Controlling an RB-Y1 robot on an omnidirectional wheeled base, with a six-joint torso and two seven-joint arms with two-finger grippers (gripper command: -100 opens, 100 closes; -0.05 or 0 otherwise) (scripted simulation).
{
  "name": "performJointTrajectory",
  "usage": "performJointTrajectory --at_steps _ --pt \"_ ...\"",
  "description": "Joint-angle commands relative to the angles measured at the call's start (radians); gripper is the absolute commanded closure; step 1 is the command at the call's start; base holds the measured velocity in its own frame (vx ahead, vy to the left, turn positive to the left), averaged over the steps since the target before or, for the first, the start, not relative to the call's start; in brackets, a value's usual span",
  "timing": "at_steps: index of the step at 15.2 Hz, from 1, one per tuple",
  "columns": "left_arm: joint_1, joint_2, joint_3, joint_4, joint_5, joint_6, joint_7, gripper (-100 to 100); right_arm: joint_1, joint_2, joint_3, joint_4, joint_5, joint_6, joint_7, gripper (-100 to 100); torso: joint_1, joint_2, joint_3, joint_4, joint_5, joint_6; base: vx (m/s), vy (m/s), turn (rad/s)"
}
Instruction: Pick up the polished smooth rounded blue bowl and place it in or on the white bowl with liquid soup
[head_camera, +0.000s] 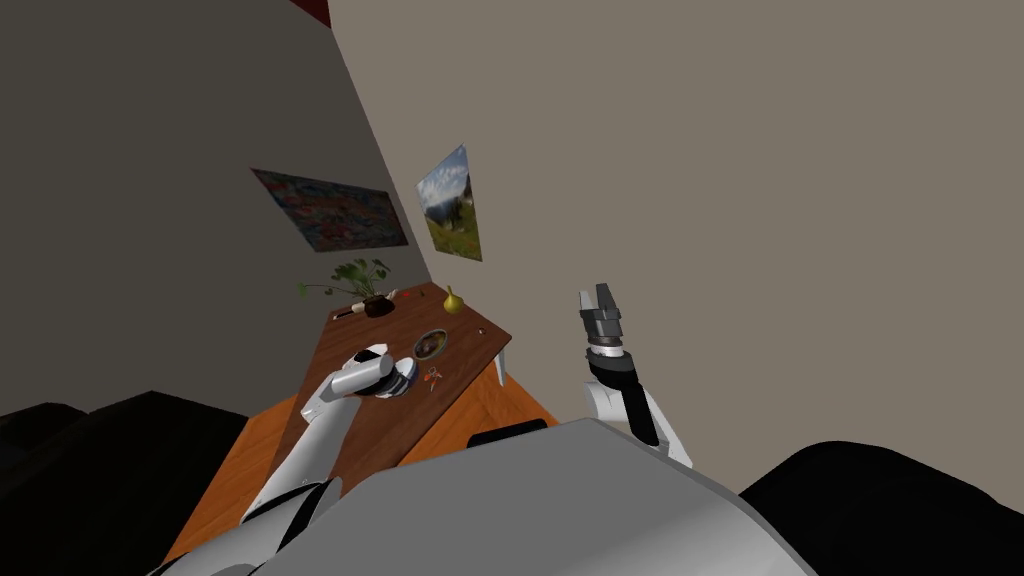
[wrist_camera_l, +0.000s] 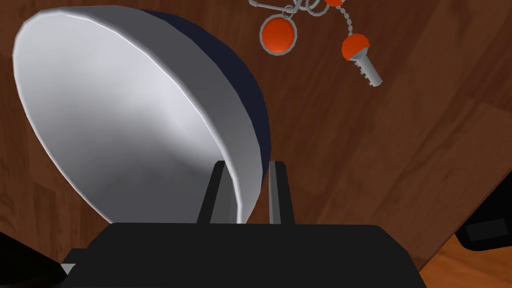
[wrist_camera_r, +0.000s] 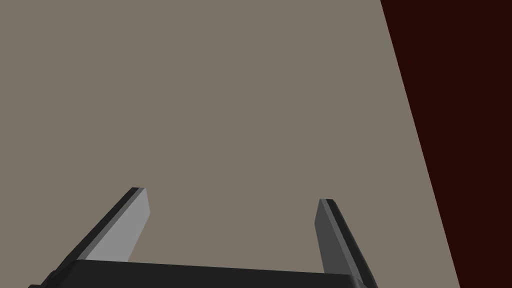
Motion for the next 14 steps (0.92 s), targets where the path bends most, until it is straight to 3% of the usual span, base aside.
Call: performJointTrajectory --at_steps 1,4,5,14 --pt "-0.041 0.022 0.021 0.024 -0.013 0.022 0.014 100 0.000 0.000 0.000 0.000 0.000 0.000 0.000 0 0.000 0.000 0.000 0.000 0.000 0.000 -0.065 0.056 -0.168" --pt "-0.098 0.046 0.047 0.062 -0.033 0.049 0.031 100 0.000 0.000 0.000 0.000 0.000 0.000 0.000 0 -0.002 0.000 0.000 0.000 -0.001 -0.001 -0.048 0.037 -0.147" --pt "-0.098 0.046 0.047 0.062 -0.033 0.049 0.031 100 0.000 0.000 0.000 0.000 0.000 0.000 0.000 0 -0.003 -0.001 0.000 0.000 -0.002 -0.001 -0.021 0.029 -0.109" --pt "-0.279 0.114 0.124 0.191 -0.103 0.143 0.072 100 0.000 0.000 0.000 0.000 0.000 0.000 0.000 0 -0.010 -0.005 -0.003 0.000 -0.005 0.000 0.000 0.010 -0.172"
